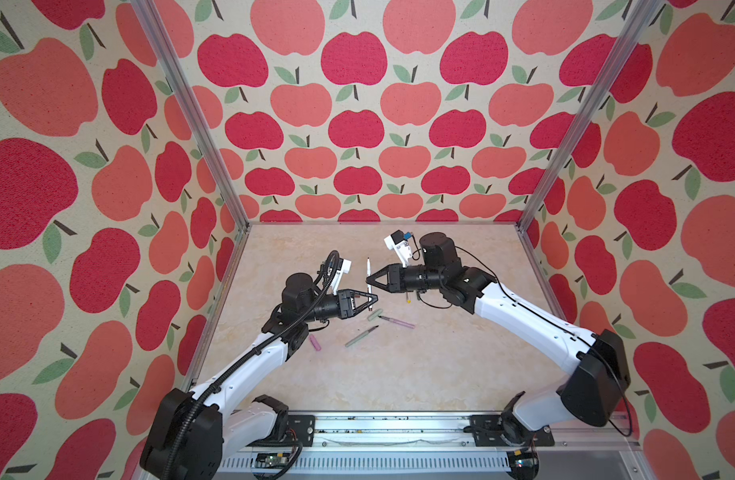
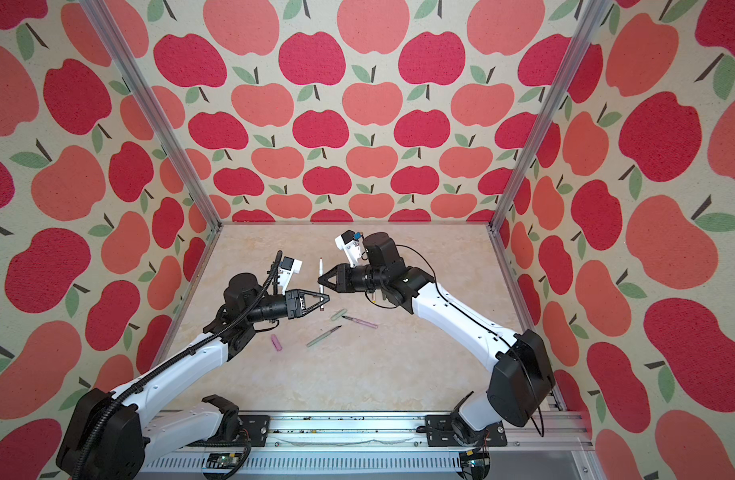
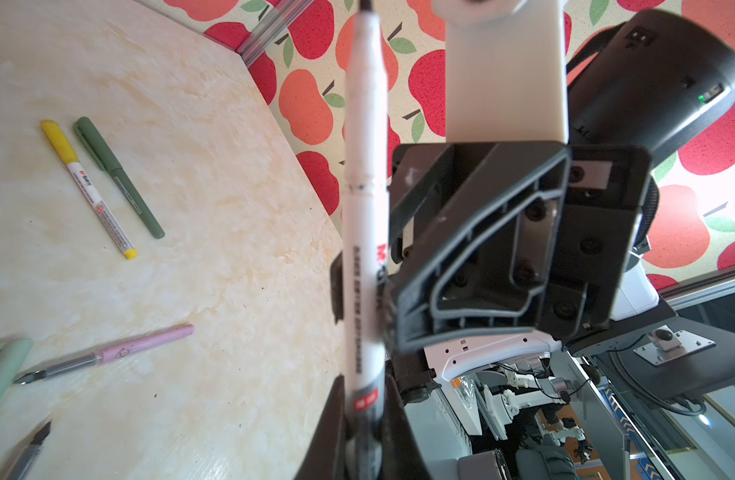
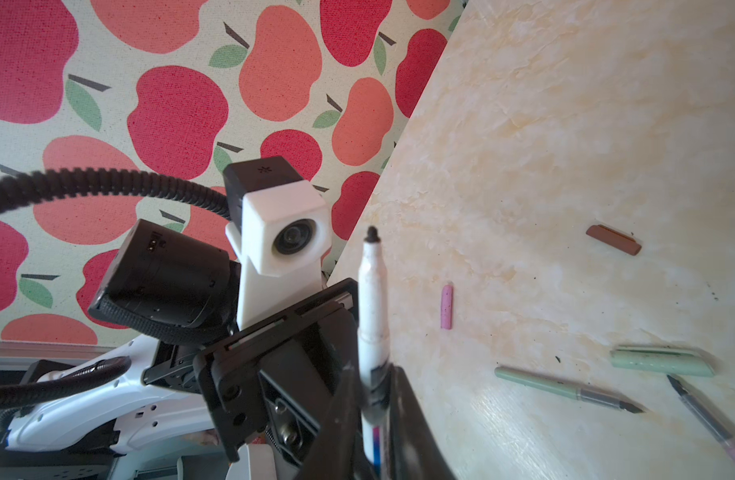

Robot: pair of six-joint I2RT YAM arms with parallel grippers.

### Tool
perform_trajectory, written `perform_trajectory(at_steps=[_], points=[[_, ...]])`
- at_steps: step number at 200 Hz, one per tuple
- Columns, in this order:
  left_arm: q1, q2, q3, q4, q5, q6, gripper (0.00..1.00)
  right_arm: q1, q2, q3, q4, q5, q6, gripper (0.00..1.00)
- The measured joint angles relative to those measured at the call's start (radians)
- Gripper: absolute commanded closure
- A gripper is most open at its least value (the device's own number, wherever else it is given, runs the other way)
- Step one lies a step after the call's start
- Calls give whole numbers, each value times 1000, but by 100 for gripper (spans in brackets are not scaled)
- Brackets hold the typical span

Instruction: Insert the pens into the pen caps

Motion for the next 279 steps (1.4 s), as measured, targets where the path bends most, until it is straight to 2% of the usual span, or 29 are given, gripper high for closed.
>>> perform_trajectory(at_steps=[19, 56, 75, 95, 135, 174, 221, 279], points=[[11, -31, 3, -95, -48, 27, 100, 3, 0, 14, -20, 6, -8, 53], [59, -140, 24, -378, -185, 79, 100, -4, 34, 126, -124, 79, -72, 51], [92, -198, 23, -510, -245, 74, 100, -11, 98, 222, -220, 143, -146, 50], [111, -260, 1, -601, -281, 51, 100, -14, 233, 376, -346, 202, -249, 50], [111, -343, -70, -719, -290, 1, 100, -11, 580, 718, -596, 286, -463, 50], [118, -402, -93, -809, -278, -9, 100, 12, 831, 941, -780, 405, -626, 48], [119, -419, -107, -857, -248, -8, 100, 56, 966, 1048, -841, 461, -726, 46], [124, -426, -107, -930, -240, 11, 100, 88, 1057, 1122, -851, 479, -764, 48]])
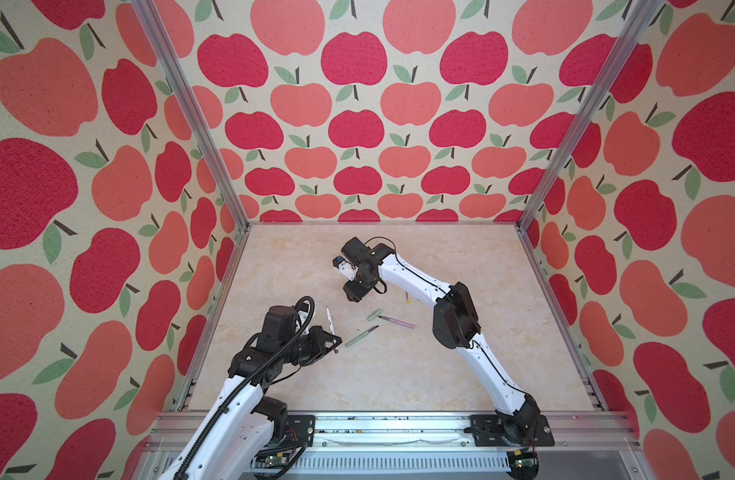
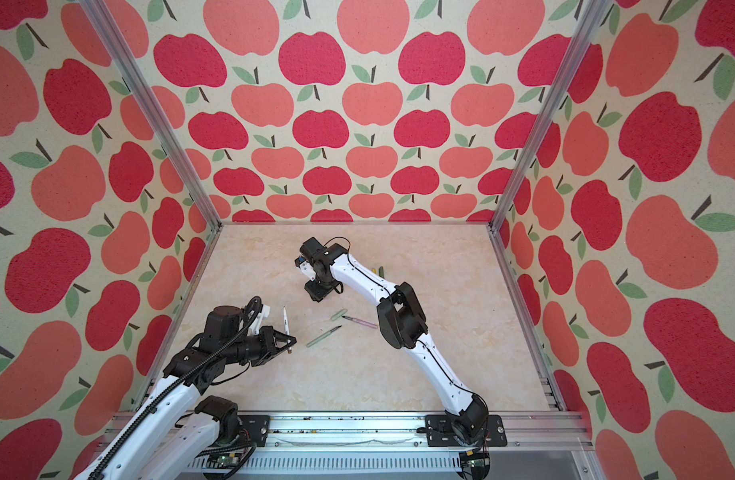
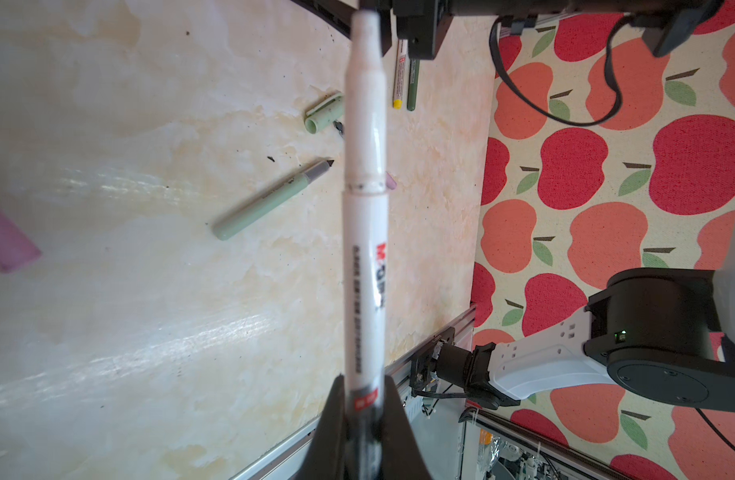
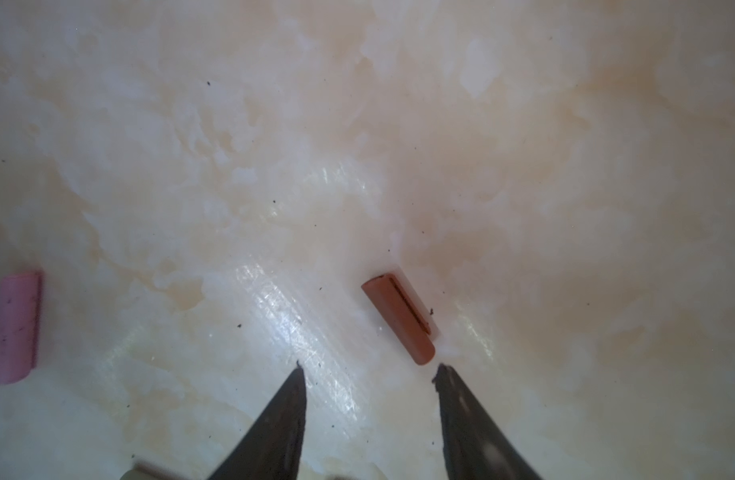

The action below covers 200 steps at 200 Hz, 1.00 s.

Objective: Insert the pens into the pen caps
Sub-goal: 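Grasp the small brown cap with the right gripper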

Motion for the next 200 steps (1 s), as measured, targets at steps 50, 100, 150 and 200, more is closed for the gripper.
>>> perform_trajectory(at_steps=[50, 100, 150, 200], points=[[2, -19, 0, -27, 7, 8, 100, 6, 38, 16, 6, 25, -18, 49], [2, 21, 5, -27, 16, 10, 100, 6, 44, 24, 26, 45, -29, 50], [2, 56, 31, -26, 16, 18, 100, 6, 81, 55, 37, 49, -47, 64], [6, 72, 40, -26, 16, 32, 100, 6, 89, 61, 43, 49, -35, 80]])
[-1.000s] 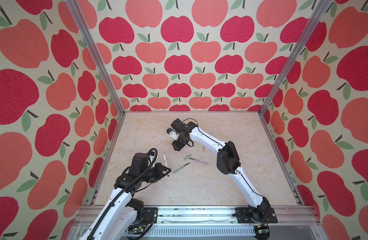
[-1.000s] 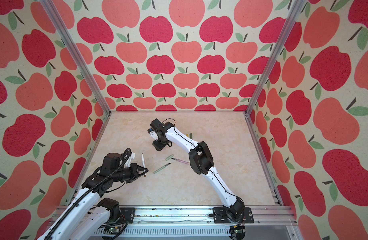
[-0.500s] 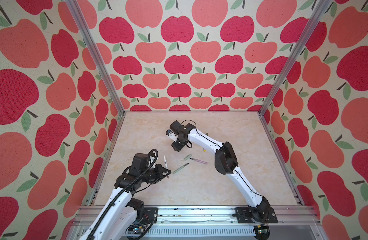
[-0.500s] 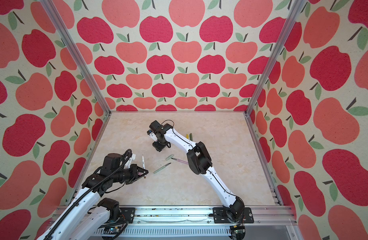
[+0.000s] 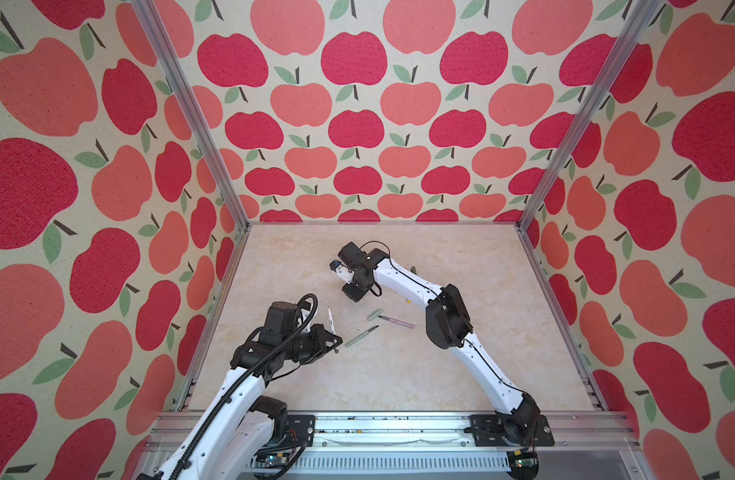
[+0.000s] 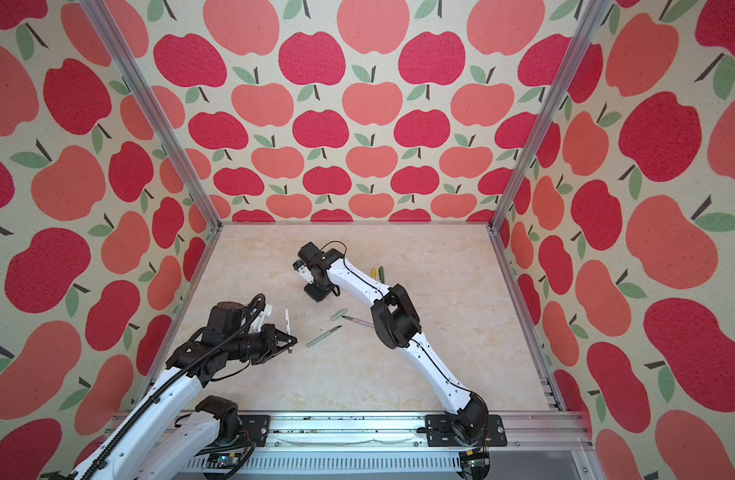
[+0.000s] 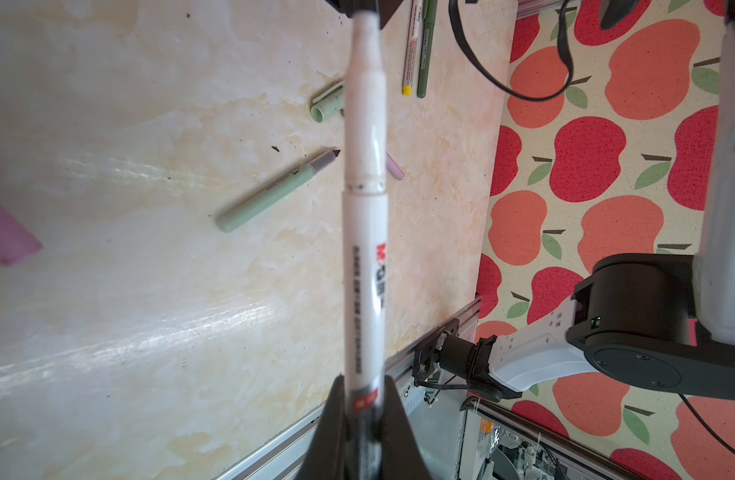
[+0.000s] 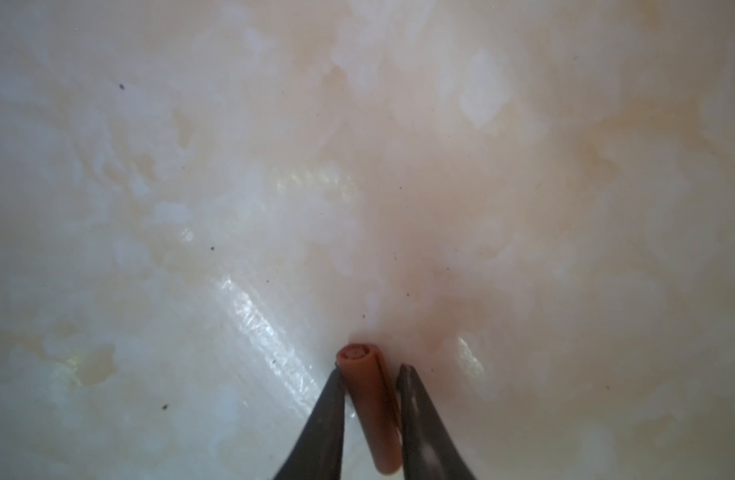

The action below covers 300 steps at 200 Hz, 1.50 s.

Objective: Insert the pens into the pen caps
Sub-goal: 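Grasp the small brown cap with the right gripper, then lift the brown cap and bring it toward the white marker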

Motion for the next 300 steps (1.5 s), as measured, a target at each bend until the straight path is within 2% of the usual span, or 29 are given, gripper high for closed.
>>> perform_trajectory(at_steps=[42, 82, 155, 233, 300], points=[[2, 0, 0, 0, 0, 2, 100, 0, -13, -27, 19, -6, 57, 86], [-11, 2, 8, 0, -4, 17, 100, -11, -95, -177, 98, -80, 207, 89], [-155, 99, 32, 27, -76, 79, 100, -64, -353, -533, 277, -201, 436, 89], [-265, 244, 33, 291, -80, 68, 100, -166, -771, -928, 605, -280, 665, 89], [-292, 360, 95, 467, -81, 42, 100, -170, -856, -1035, 783, -343, 821, 90]])
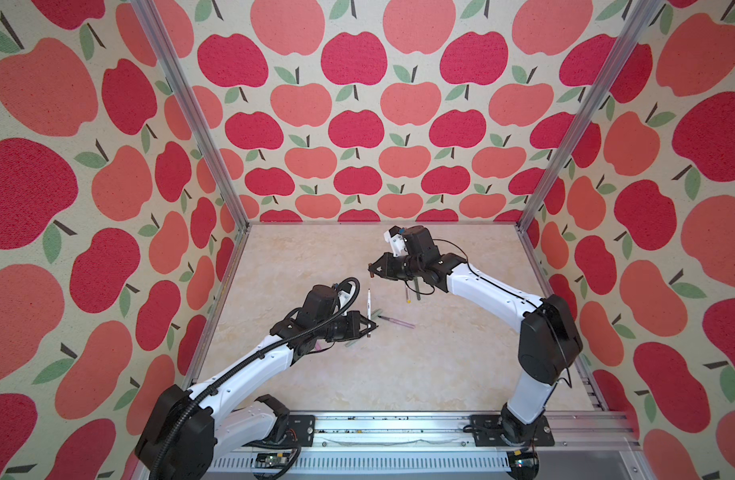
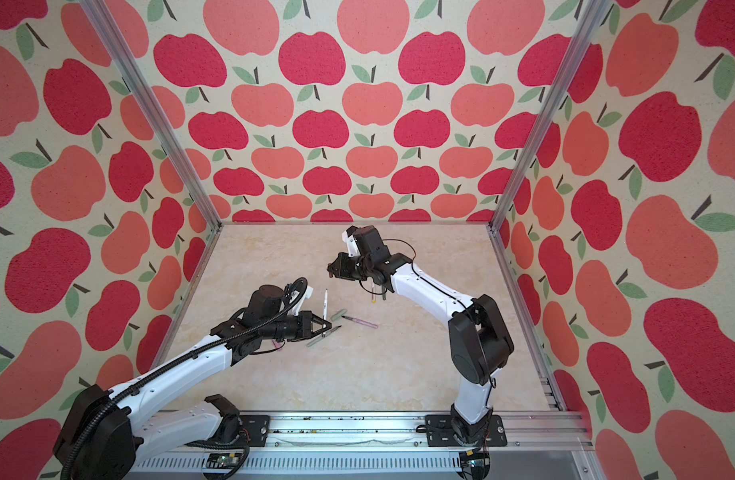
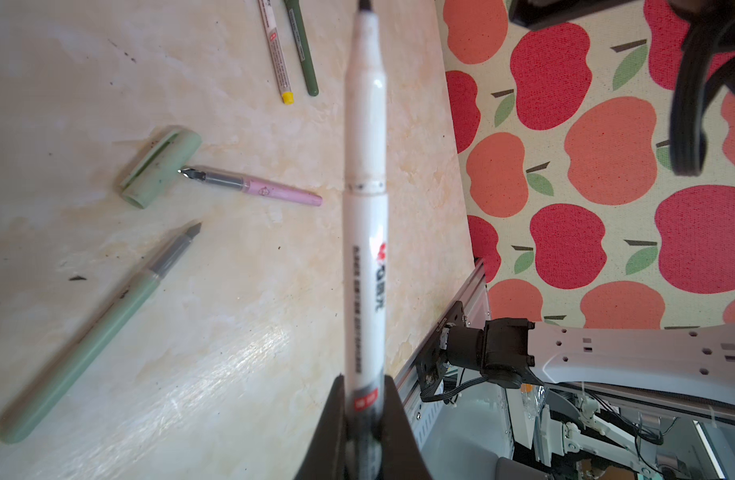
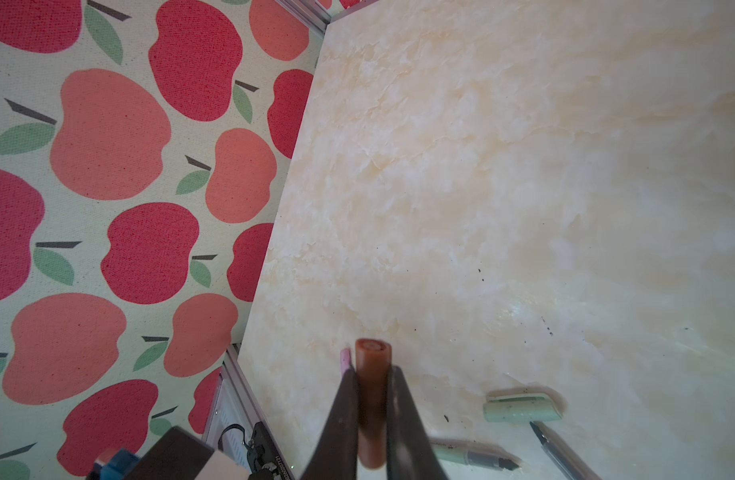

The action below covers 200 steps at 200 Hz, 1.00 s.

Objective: Insert the pens into the pen caps
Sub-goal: 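Lift the brown cap and bring it toward the white marker, then hold the brown cap above the white marker tip with the right gripper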

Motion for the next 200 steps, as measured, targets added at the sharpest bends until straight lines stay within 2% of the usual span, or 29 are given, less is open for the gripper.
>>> perform_trajectory(at_steps=[74, 200], points=[[0, 21, 17, 33, -26, -4, 100, 0, -21, -32, 76, -48, 81, 91], [0, 21, 17, 36, -44, -14, 100, 12, -45, -54, 96, -59, 91, 92]])
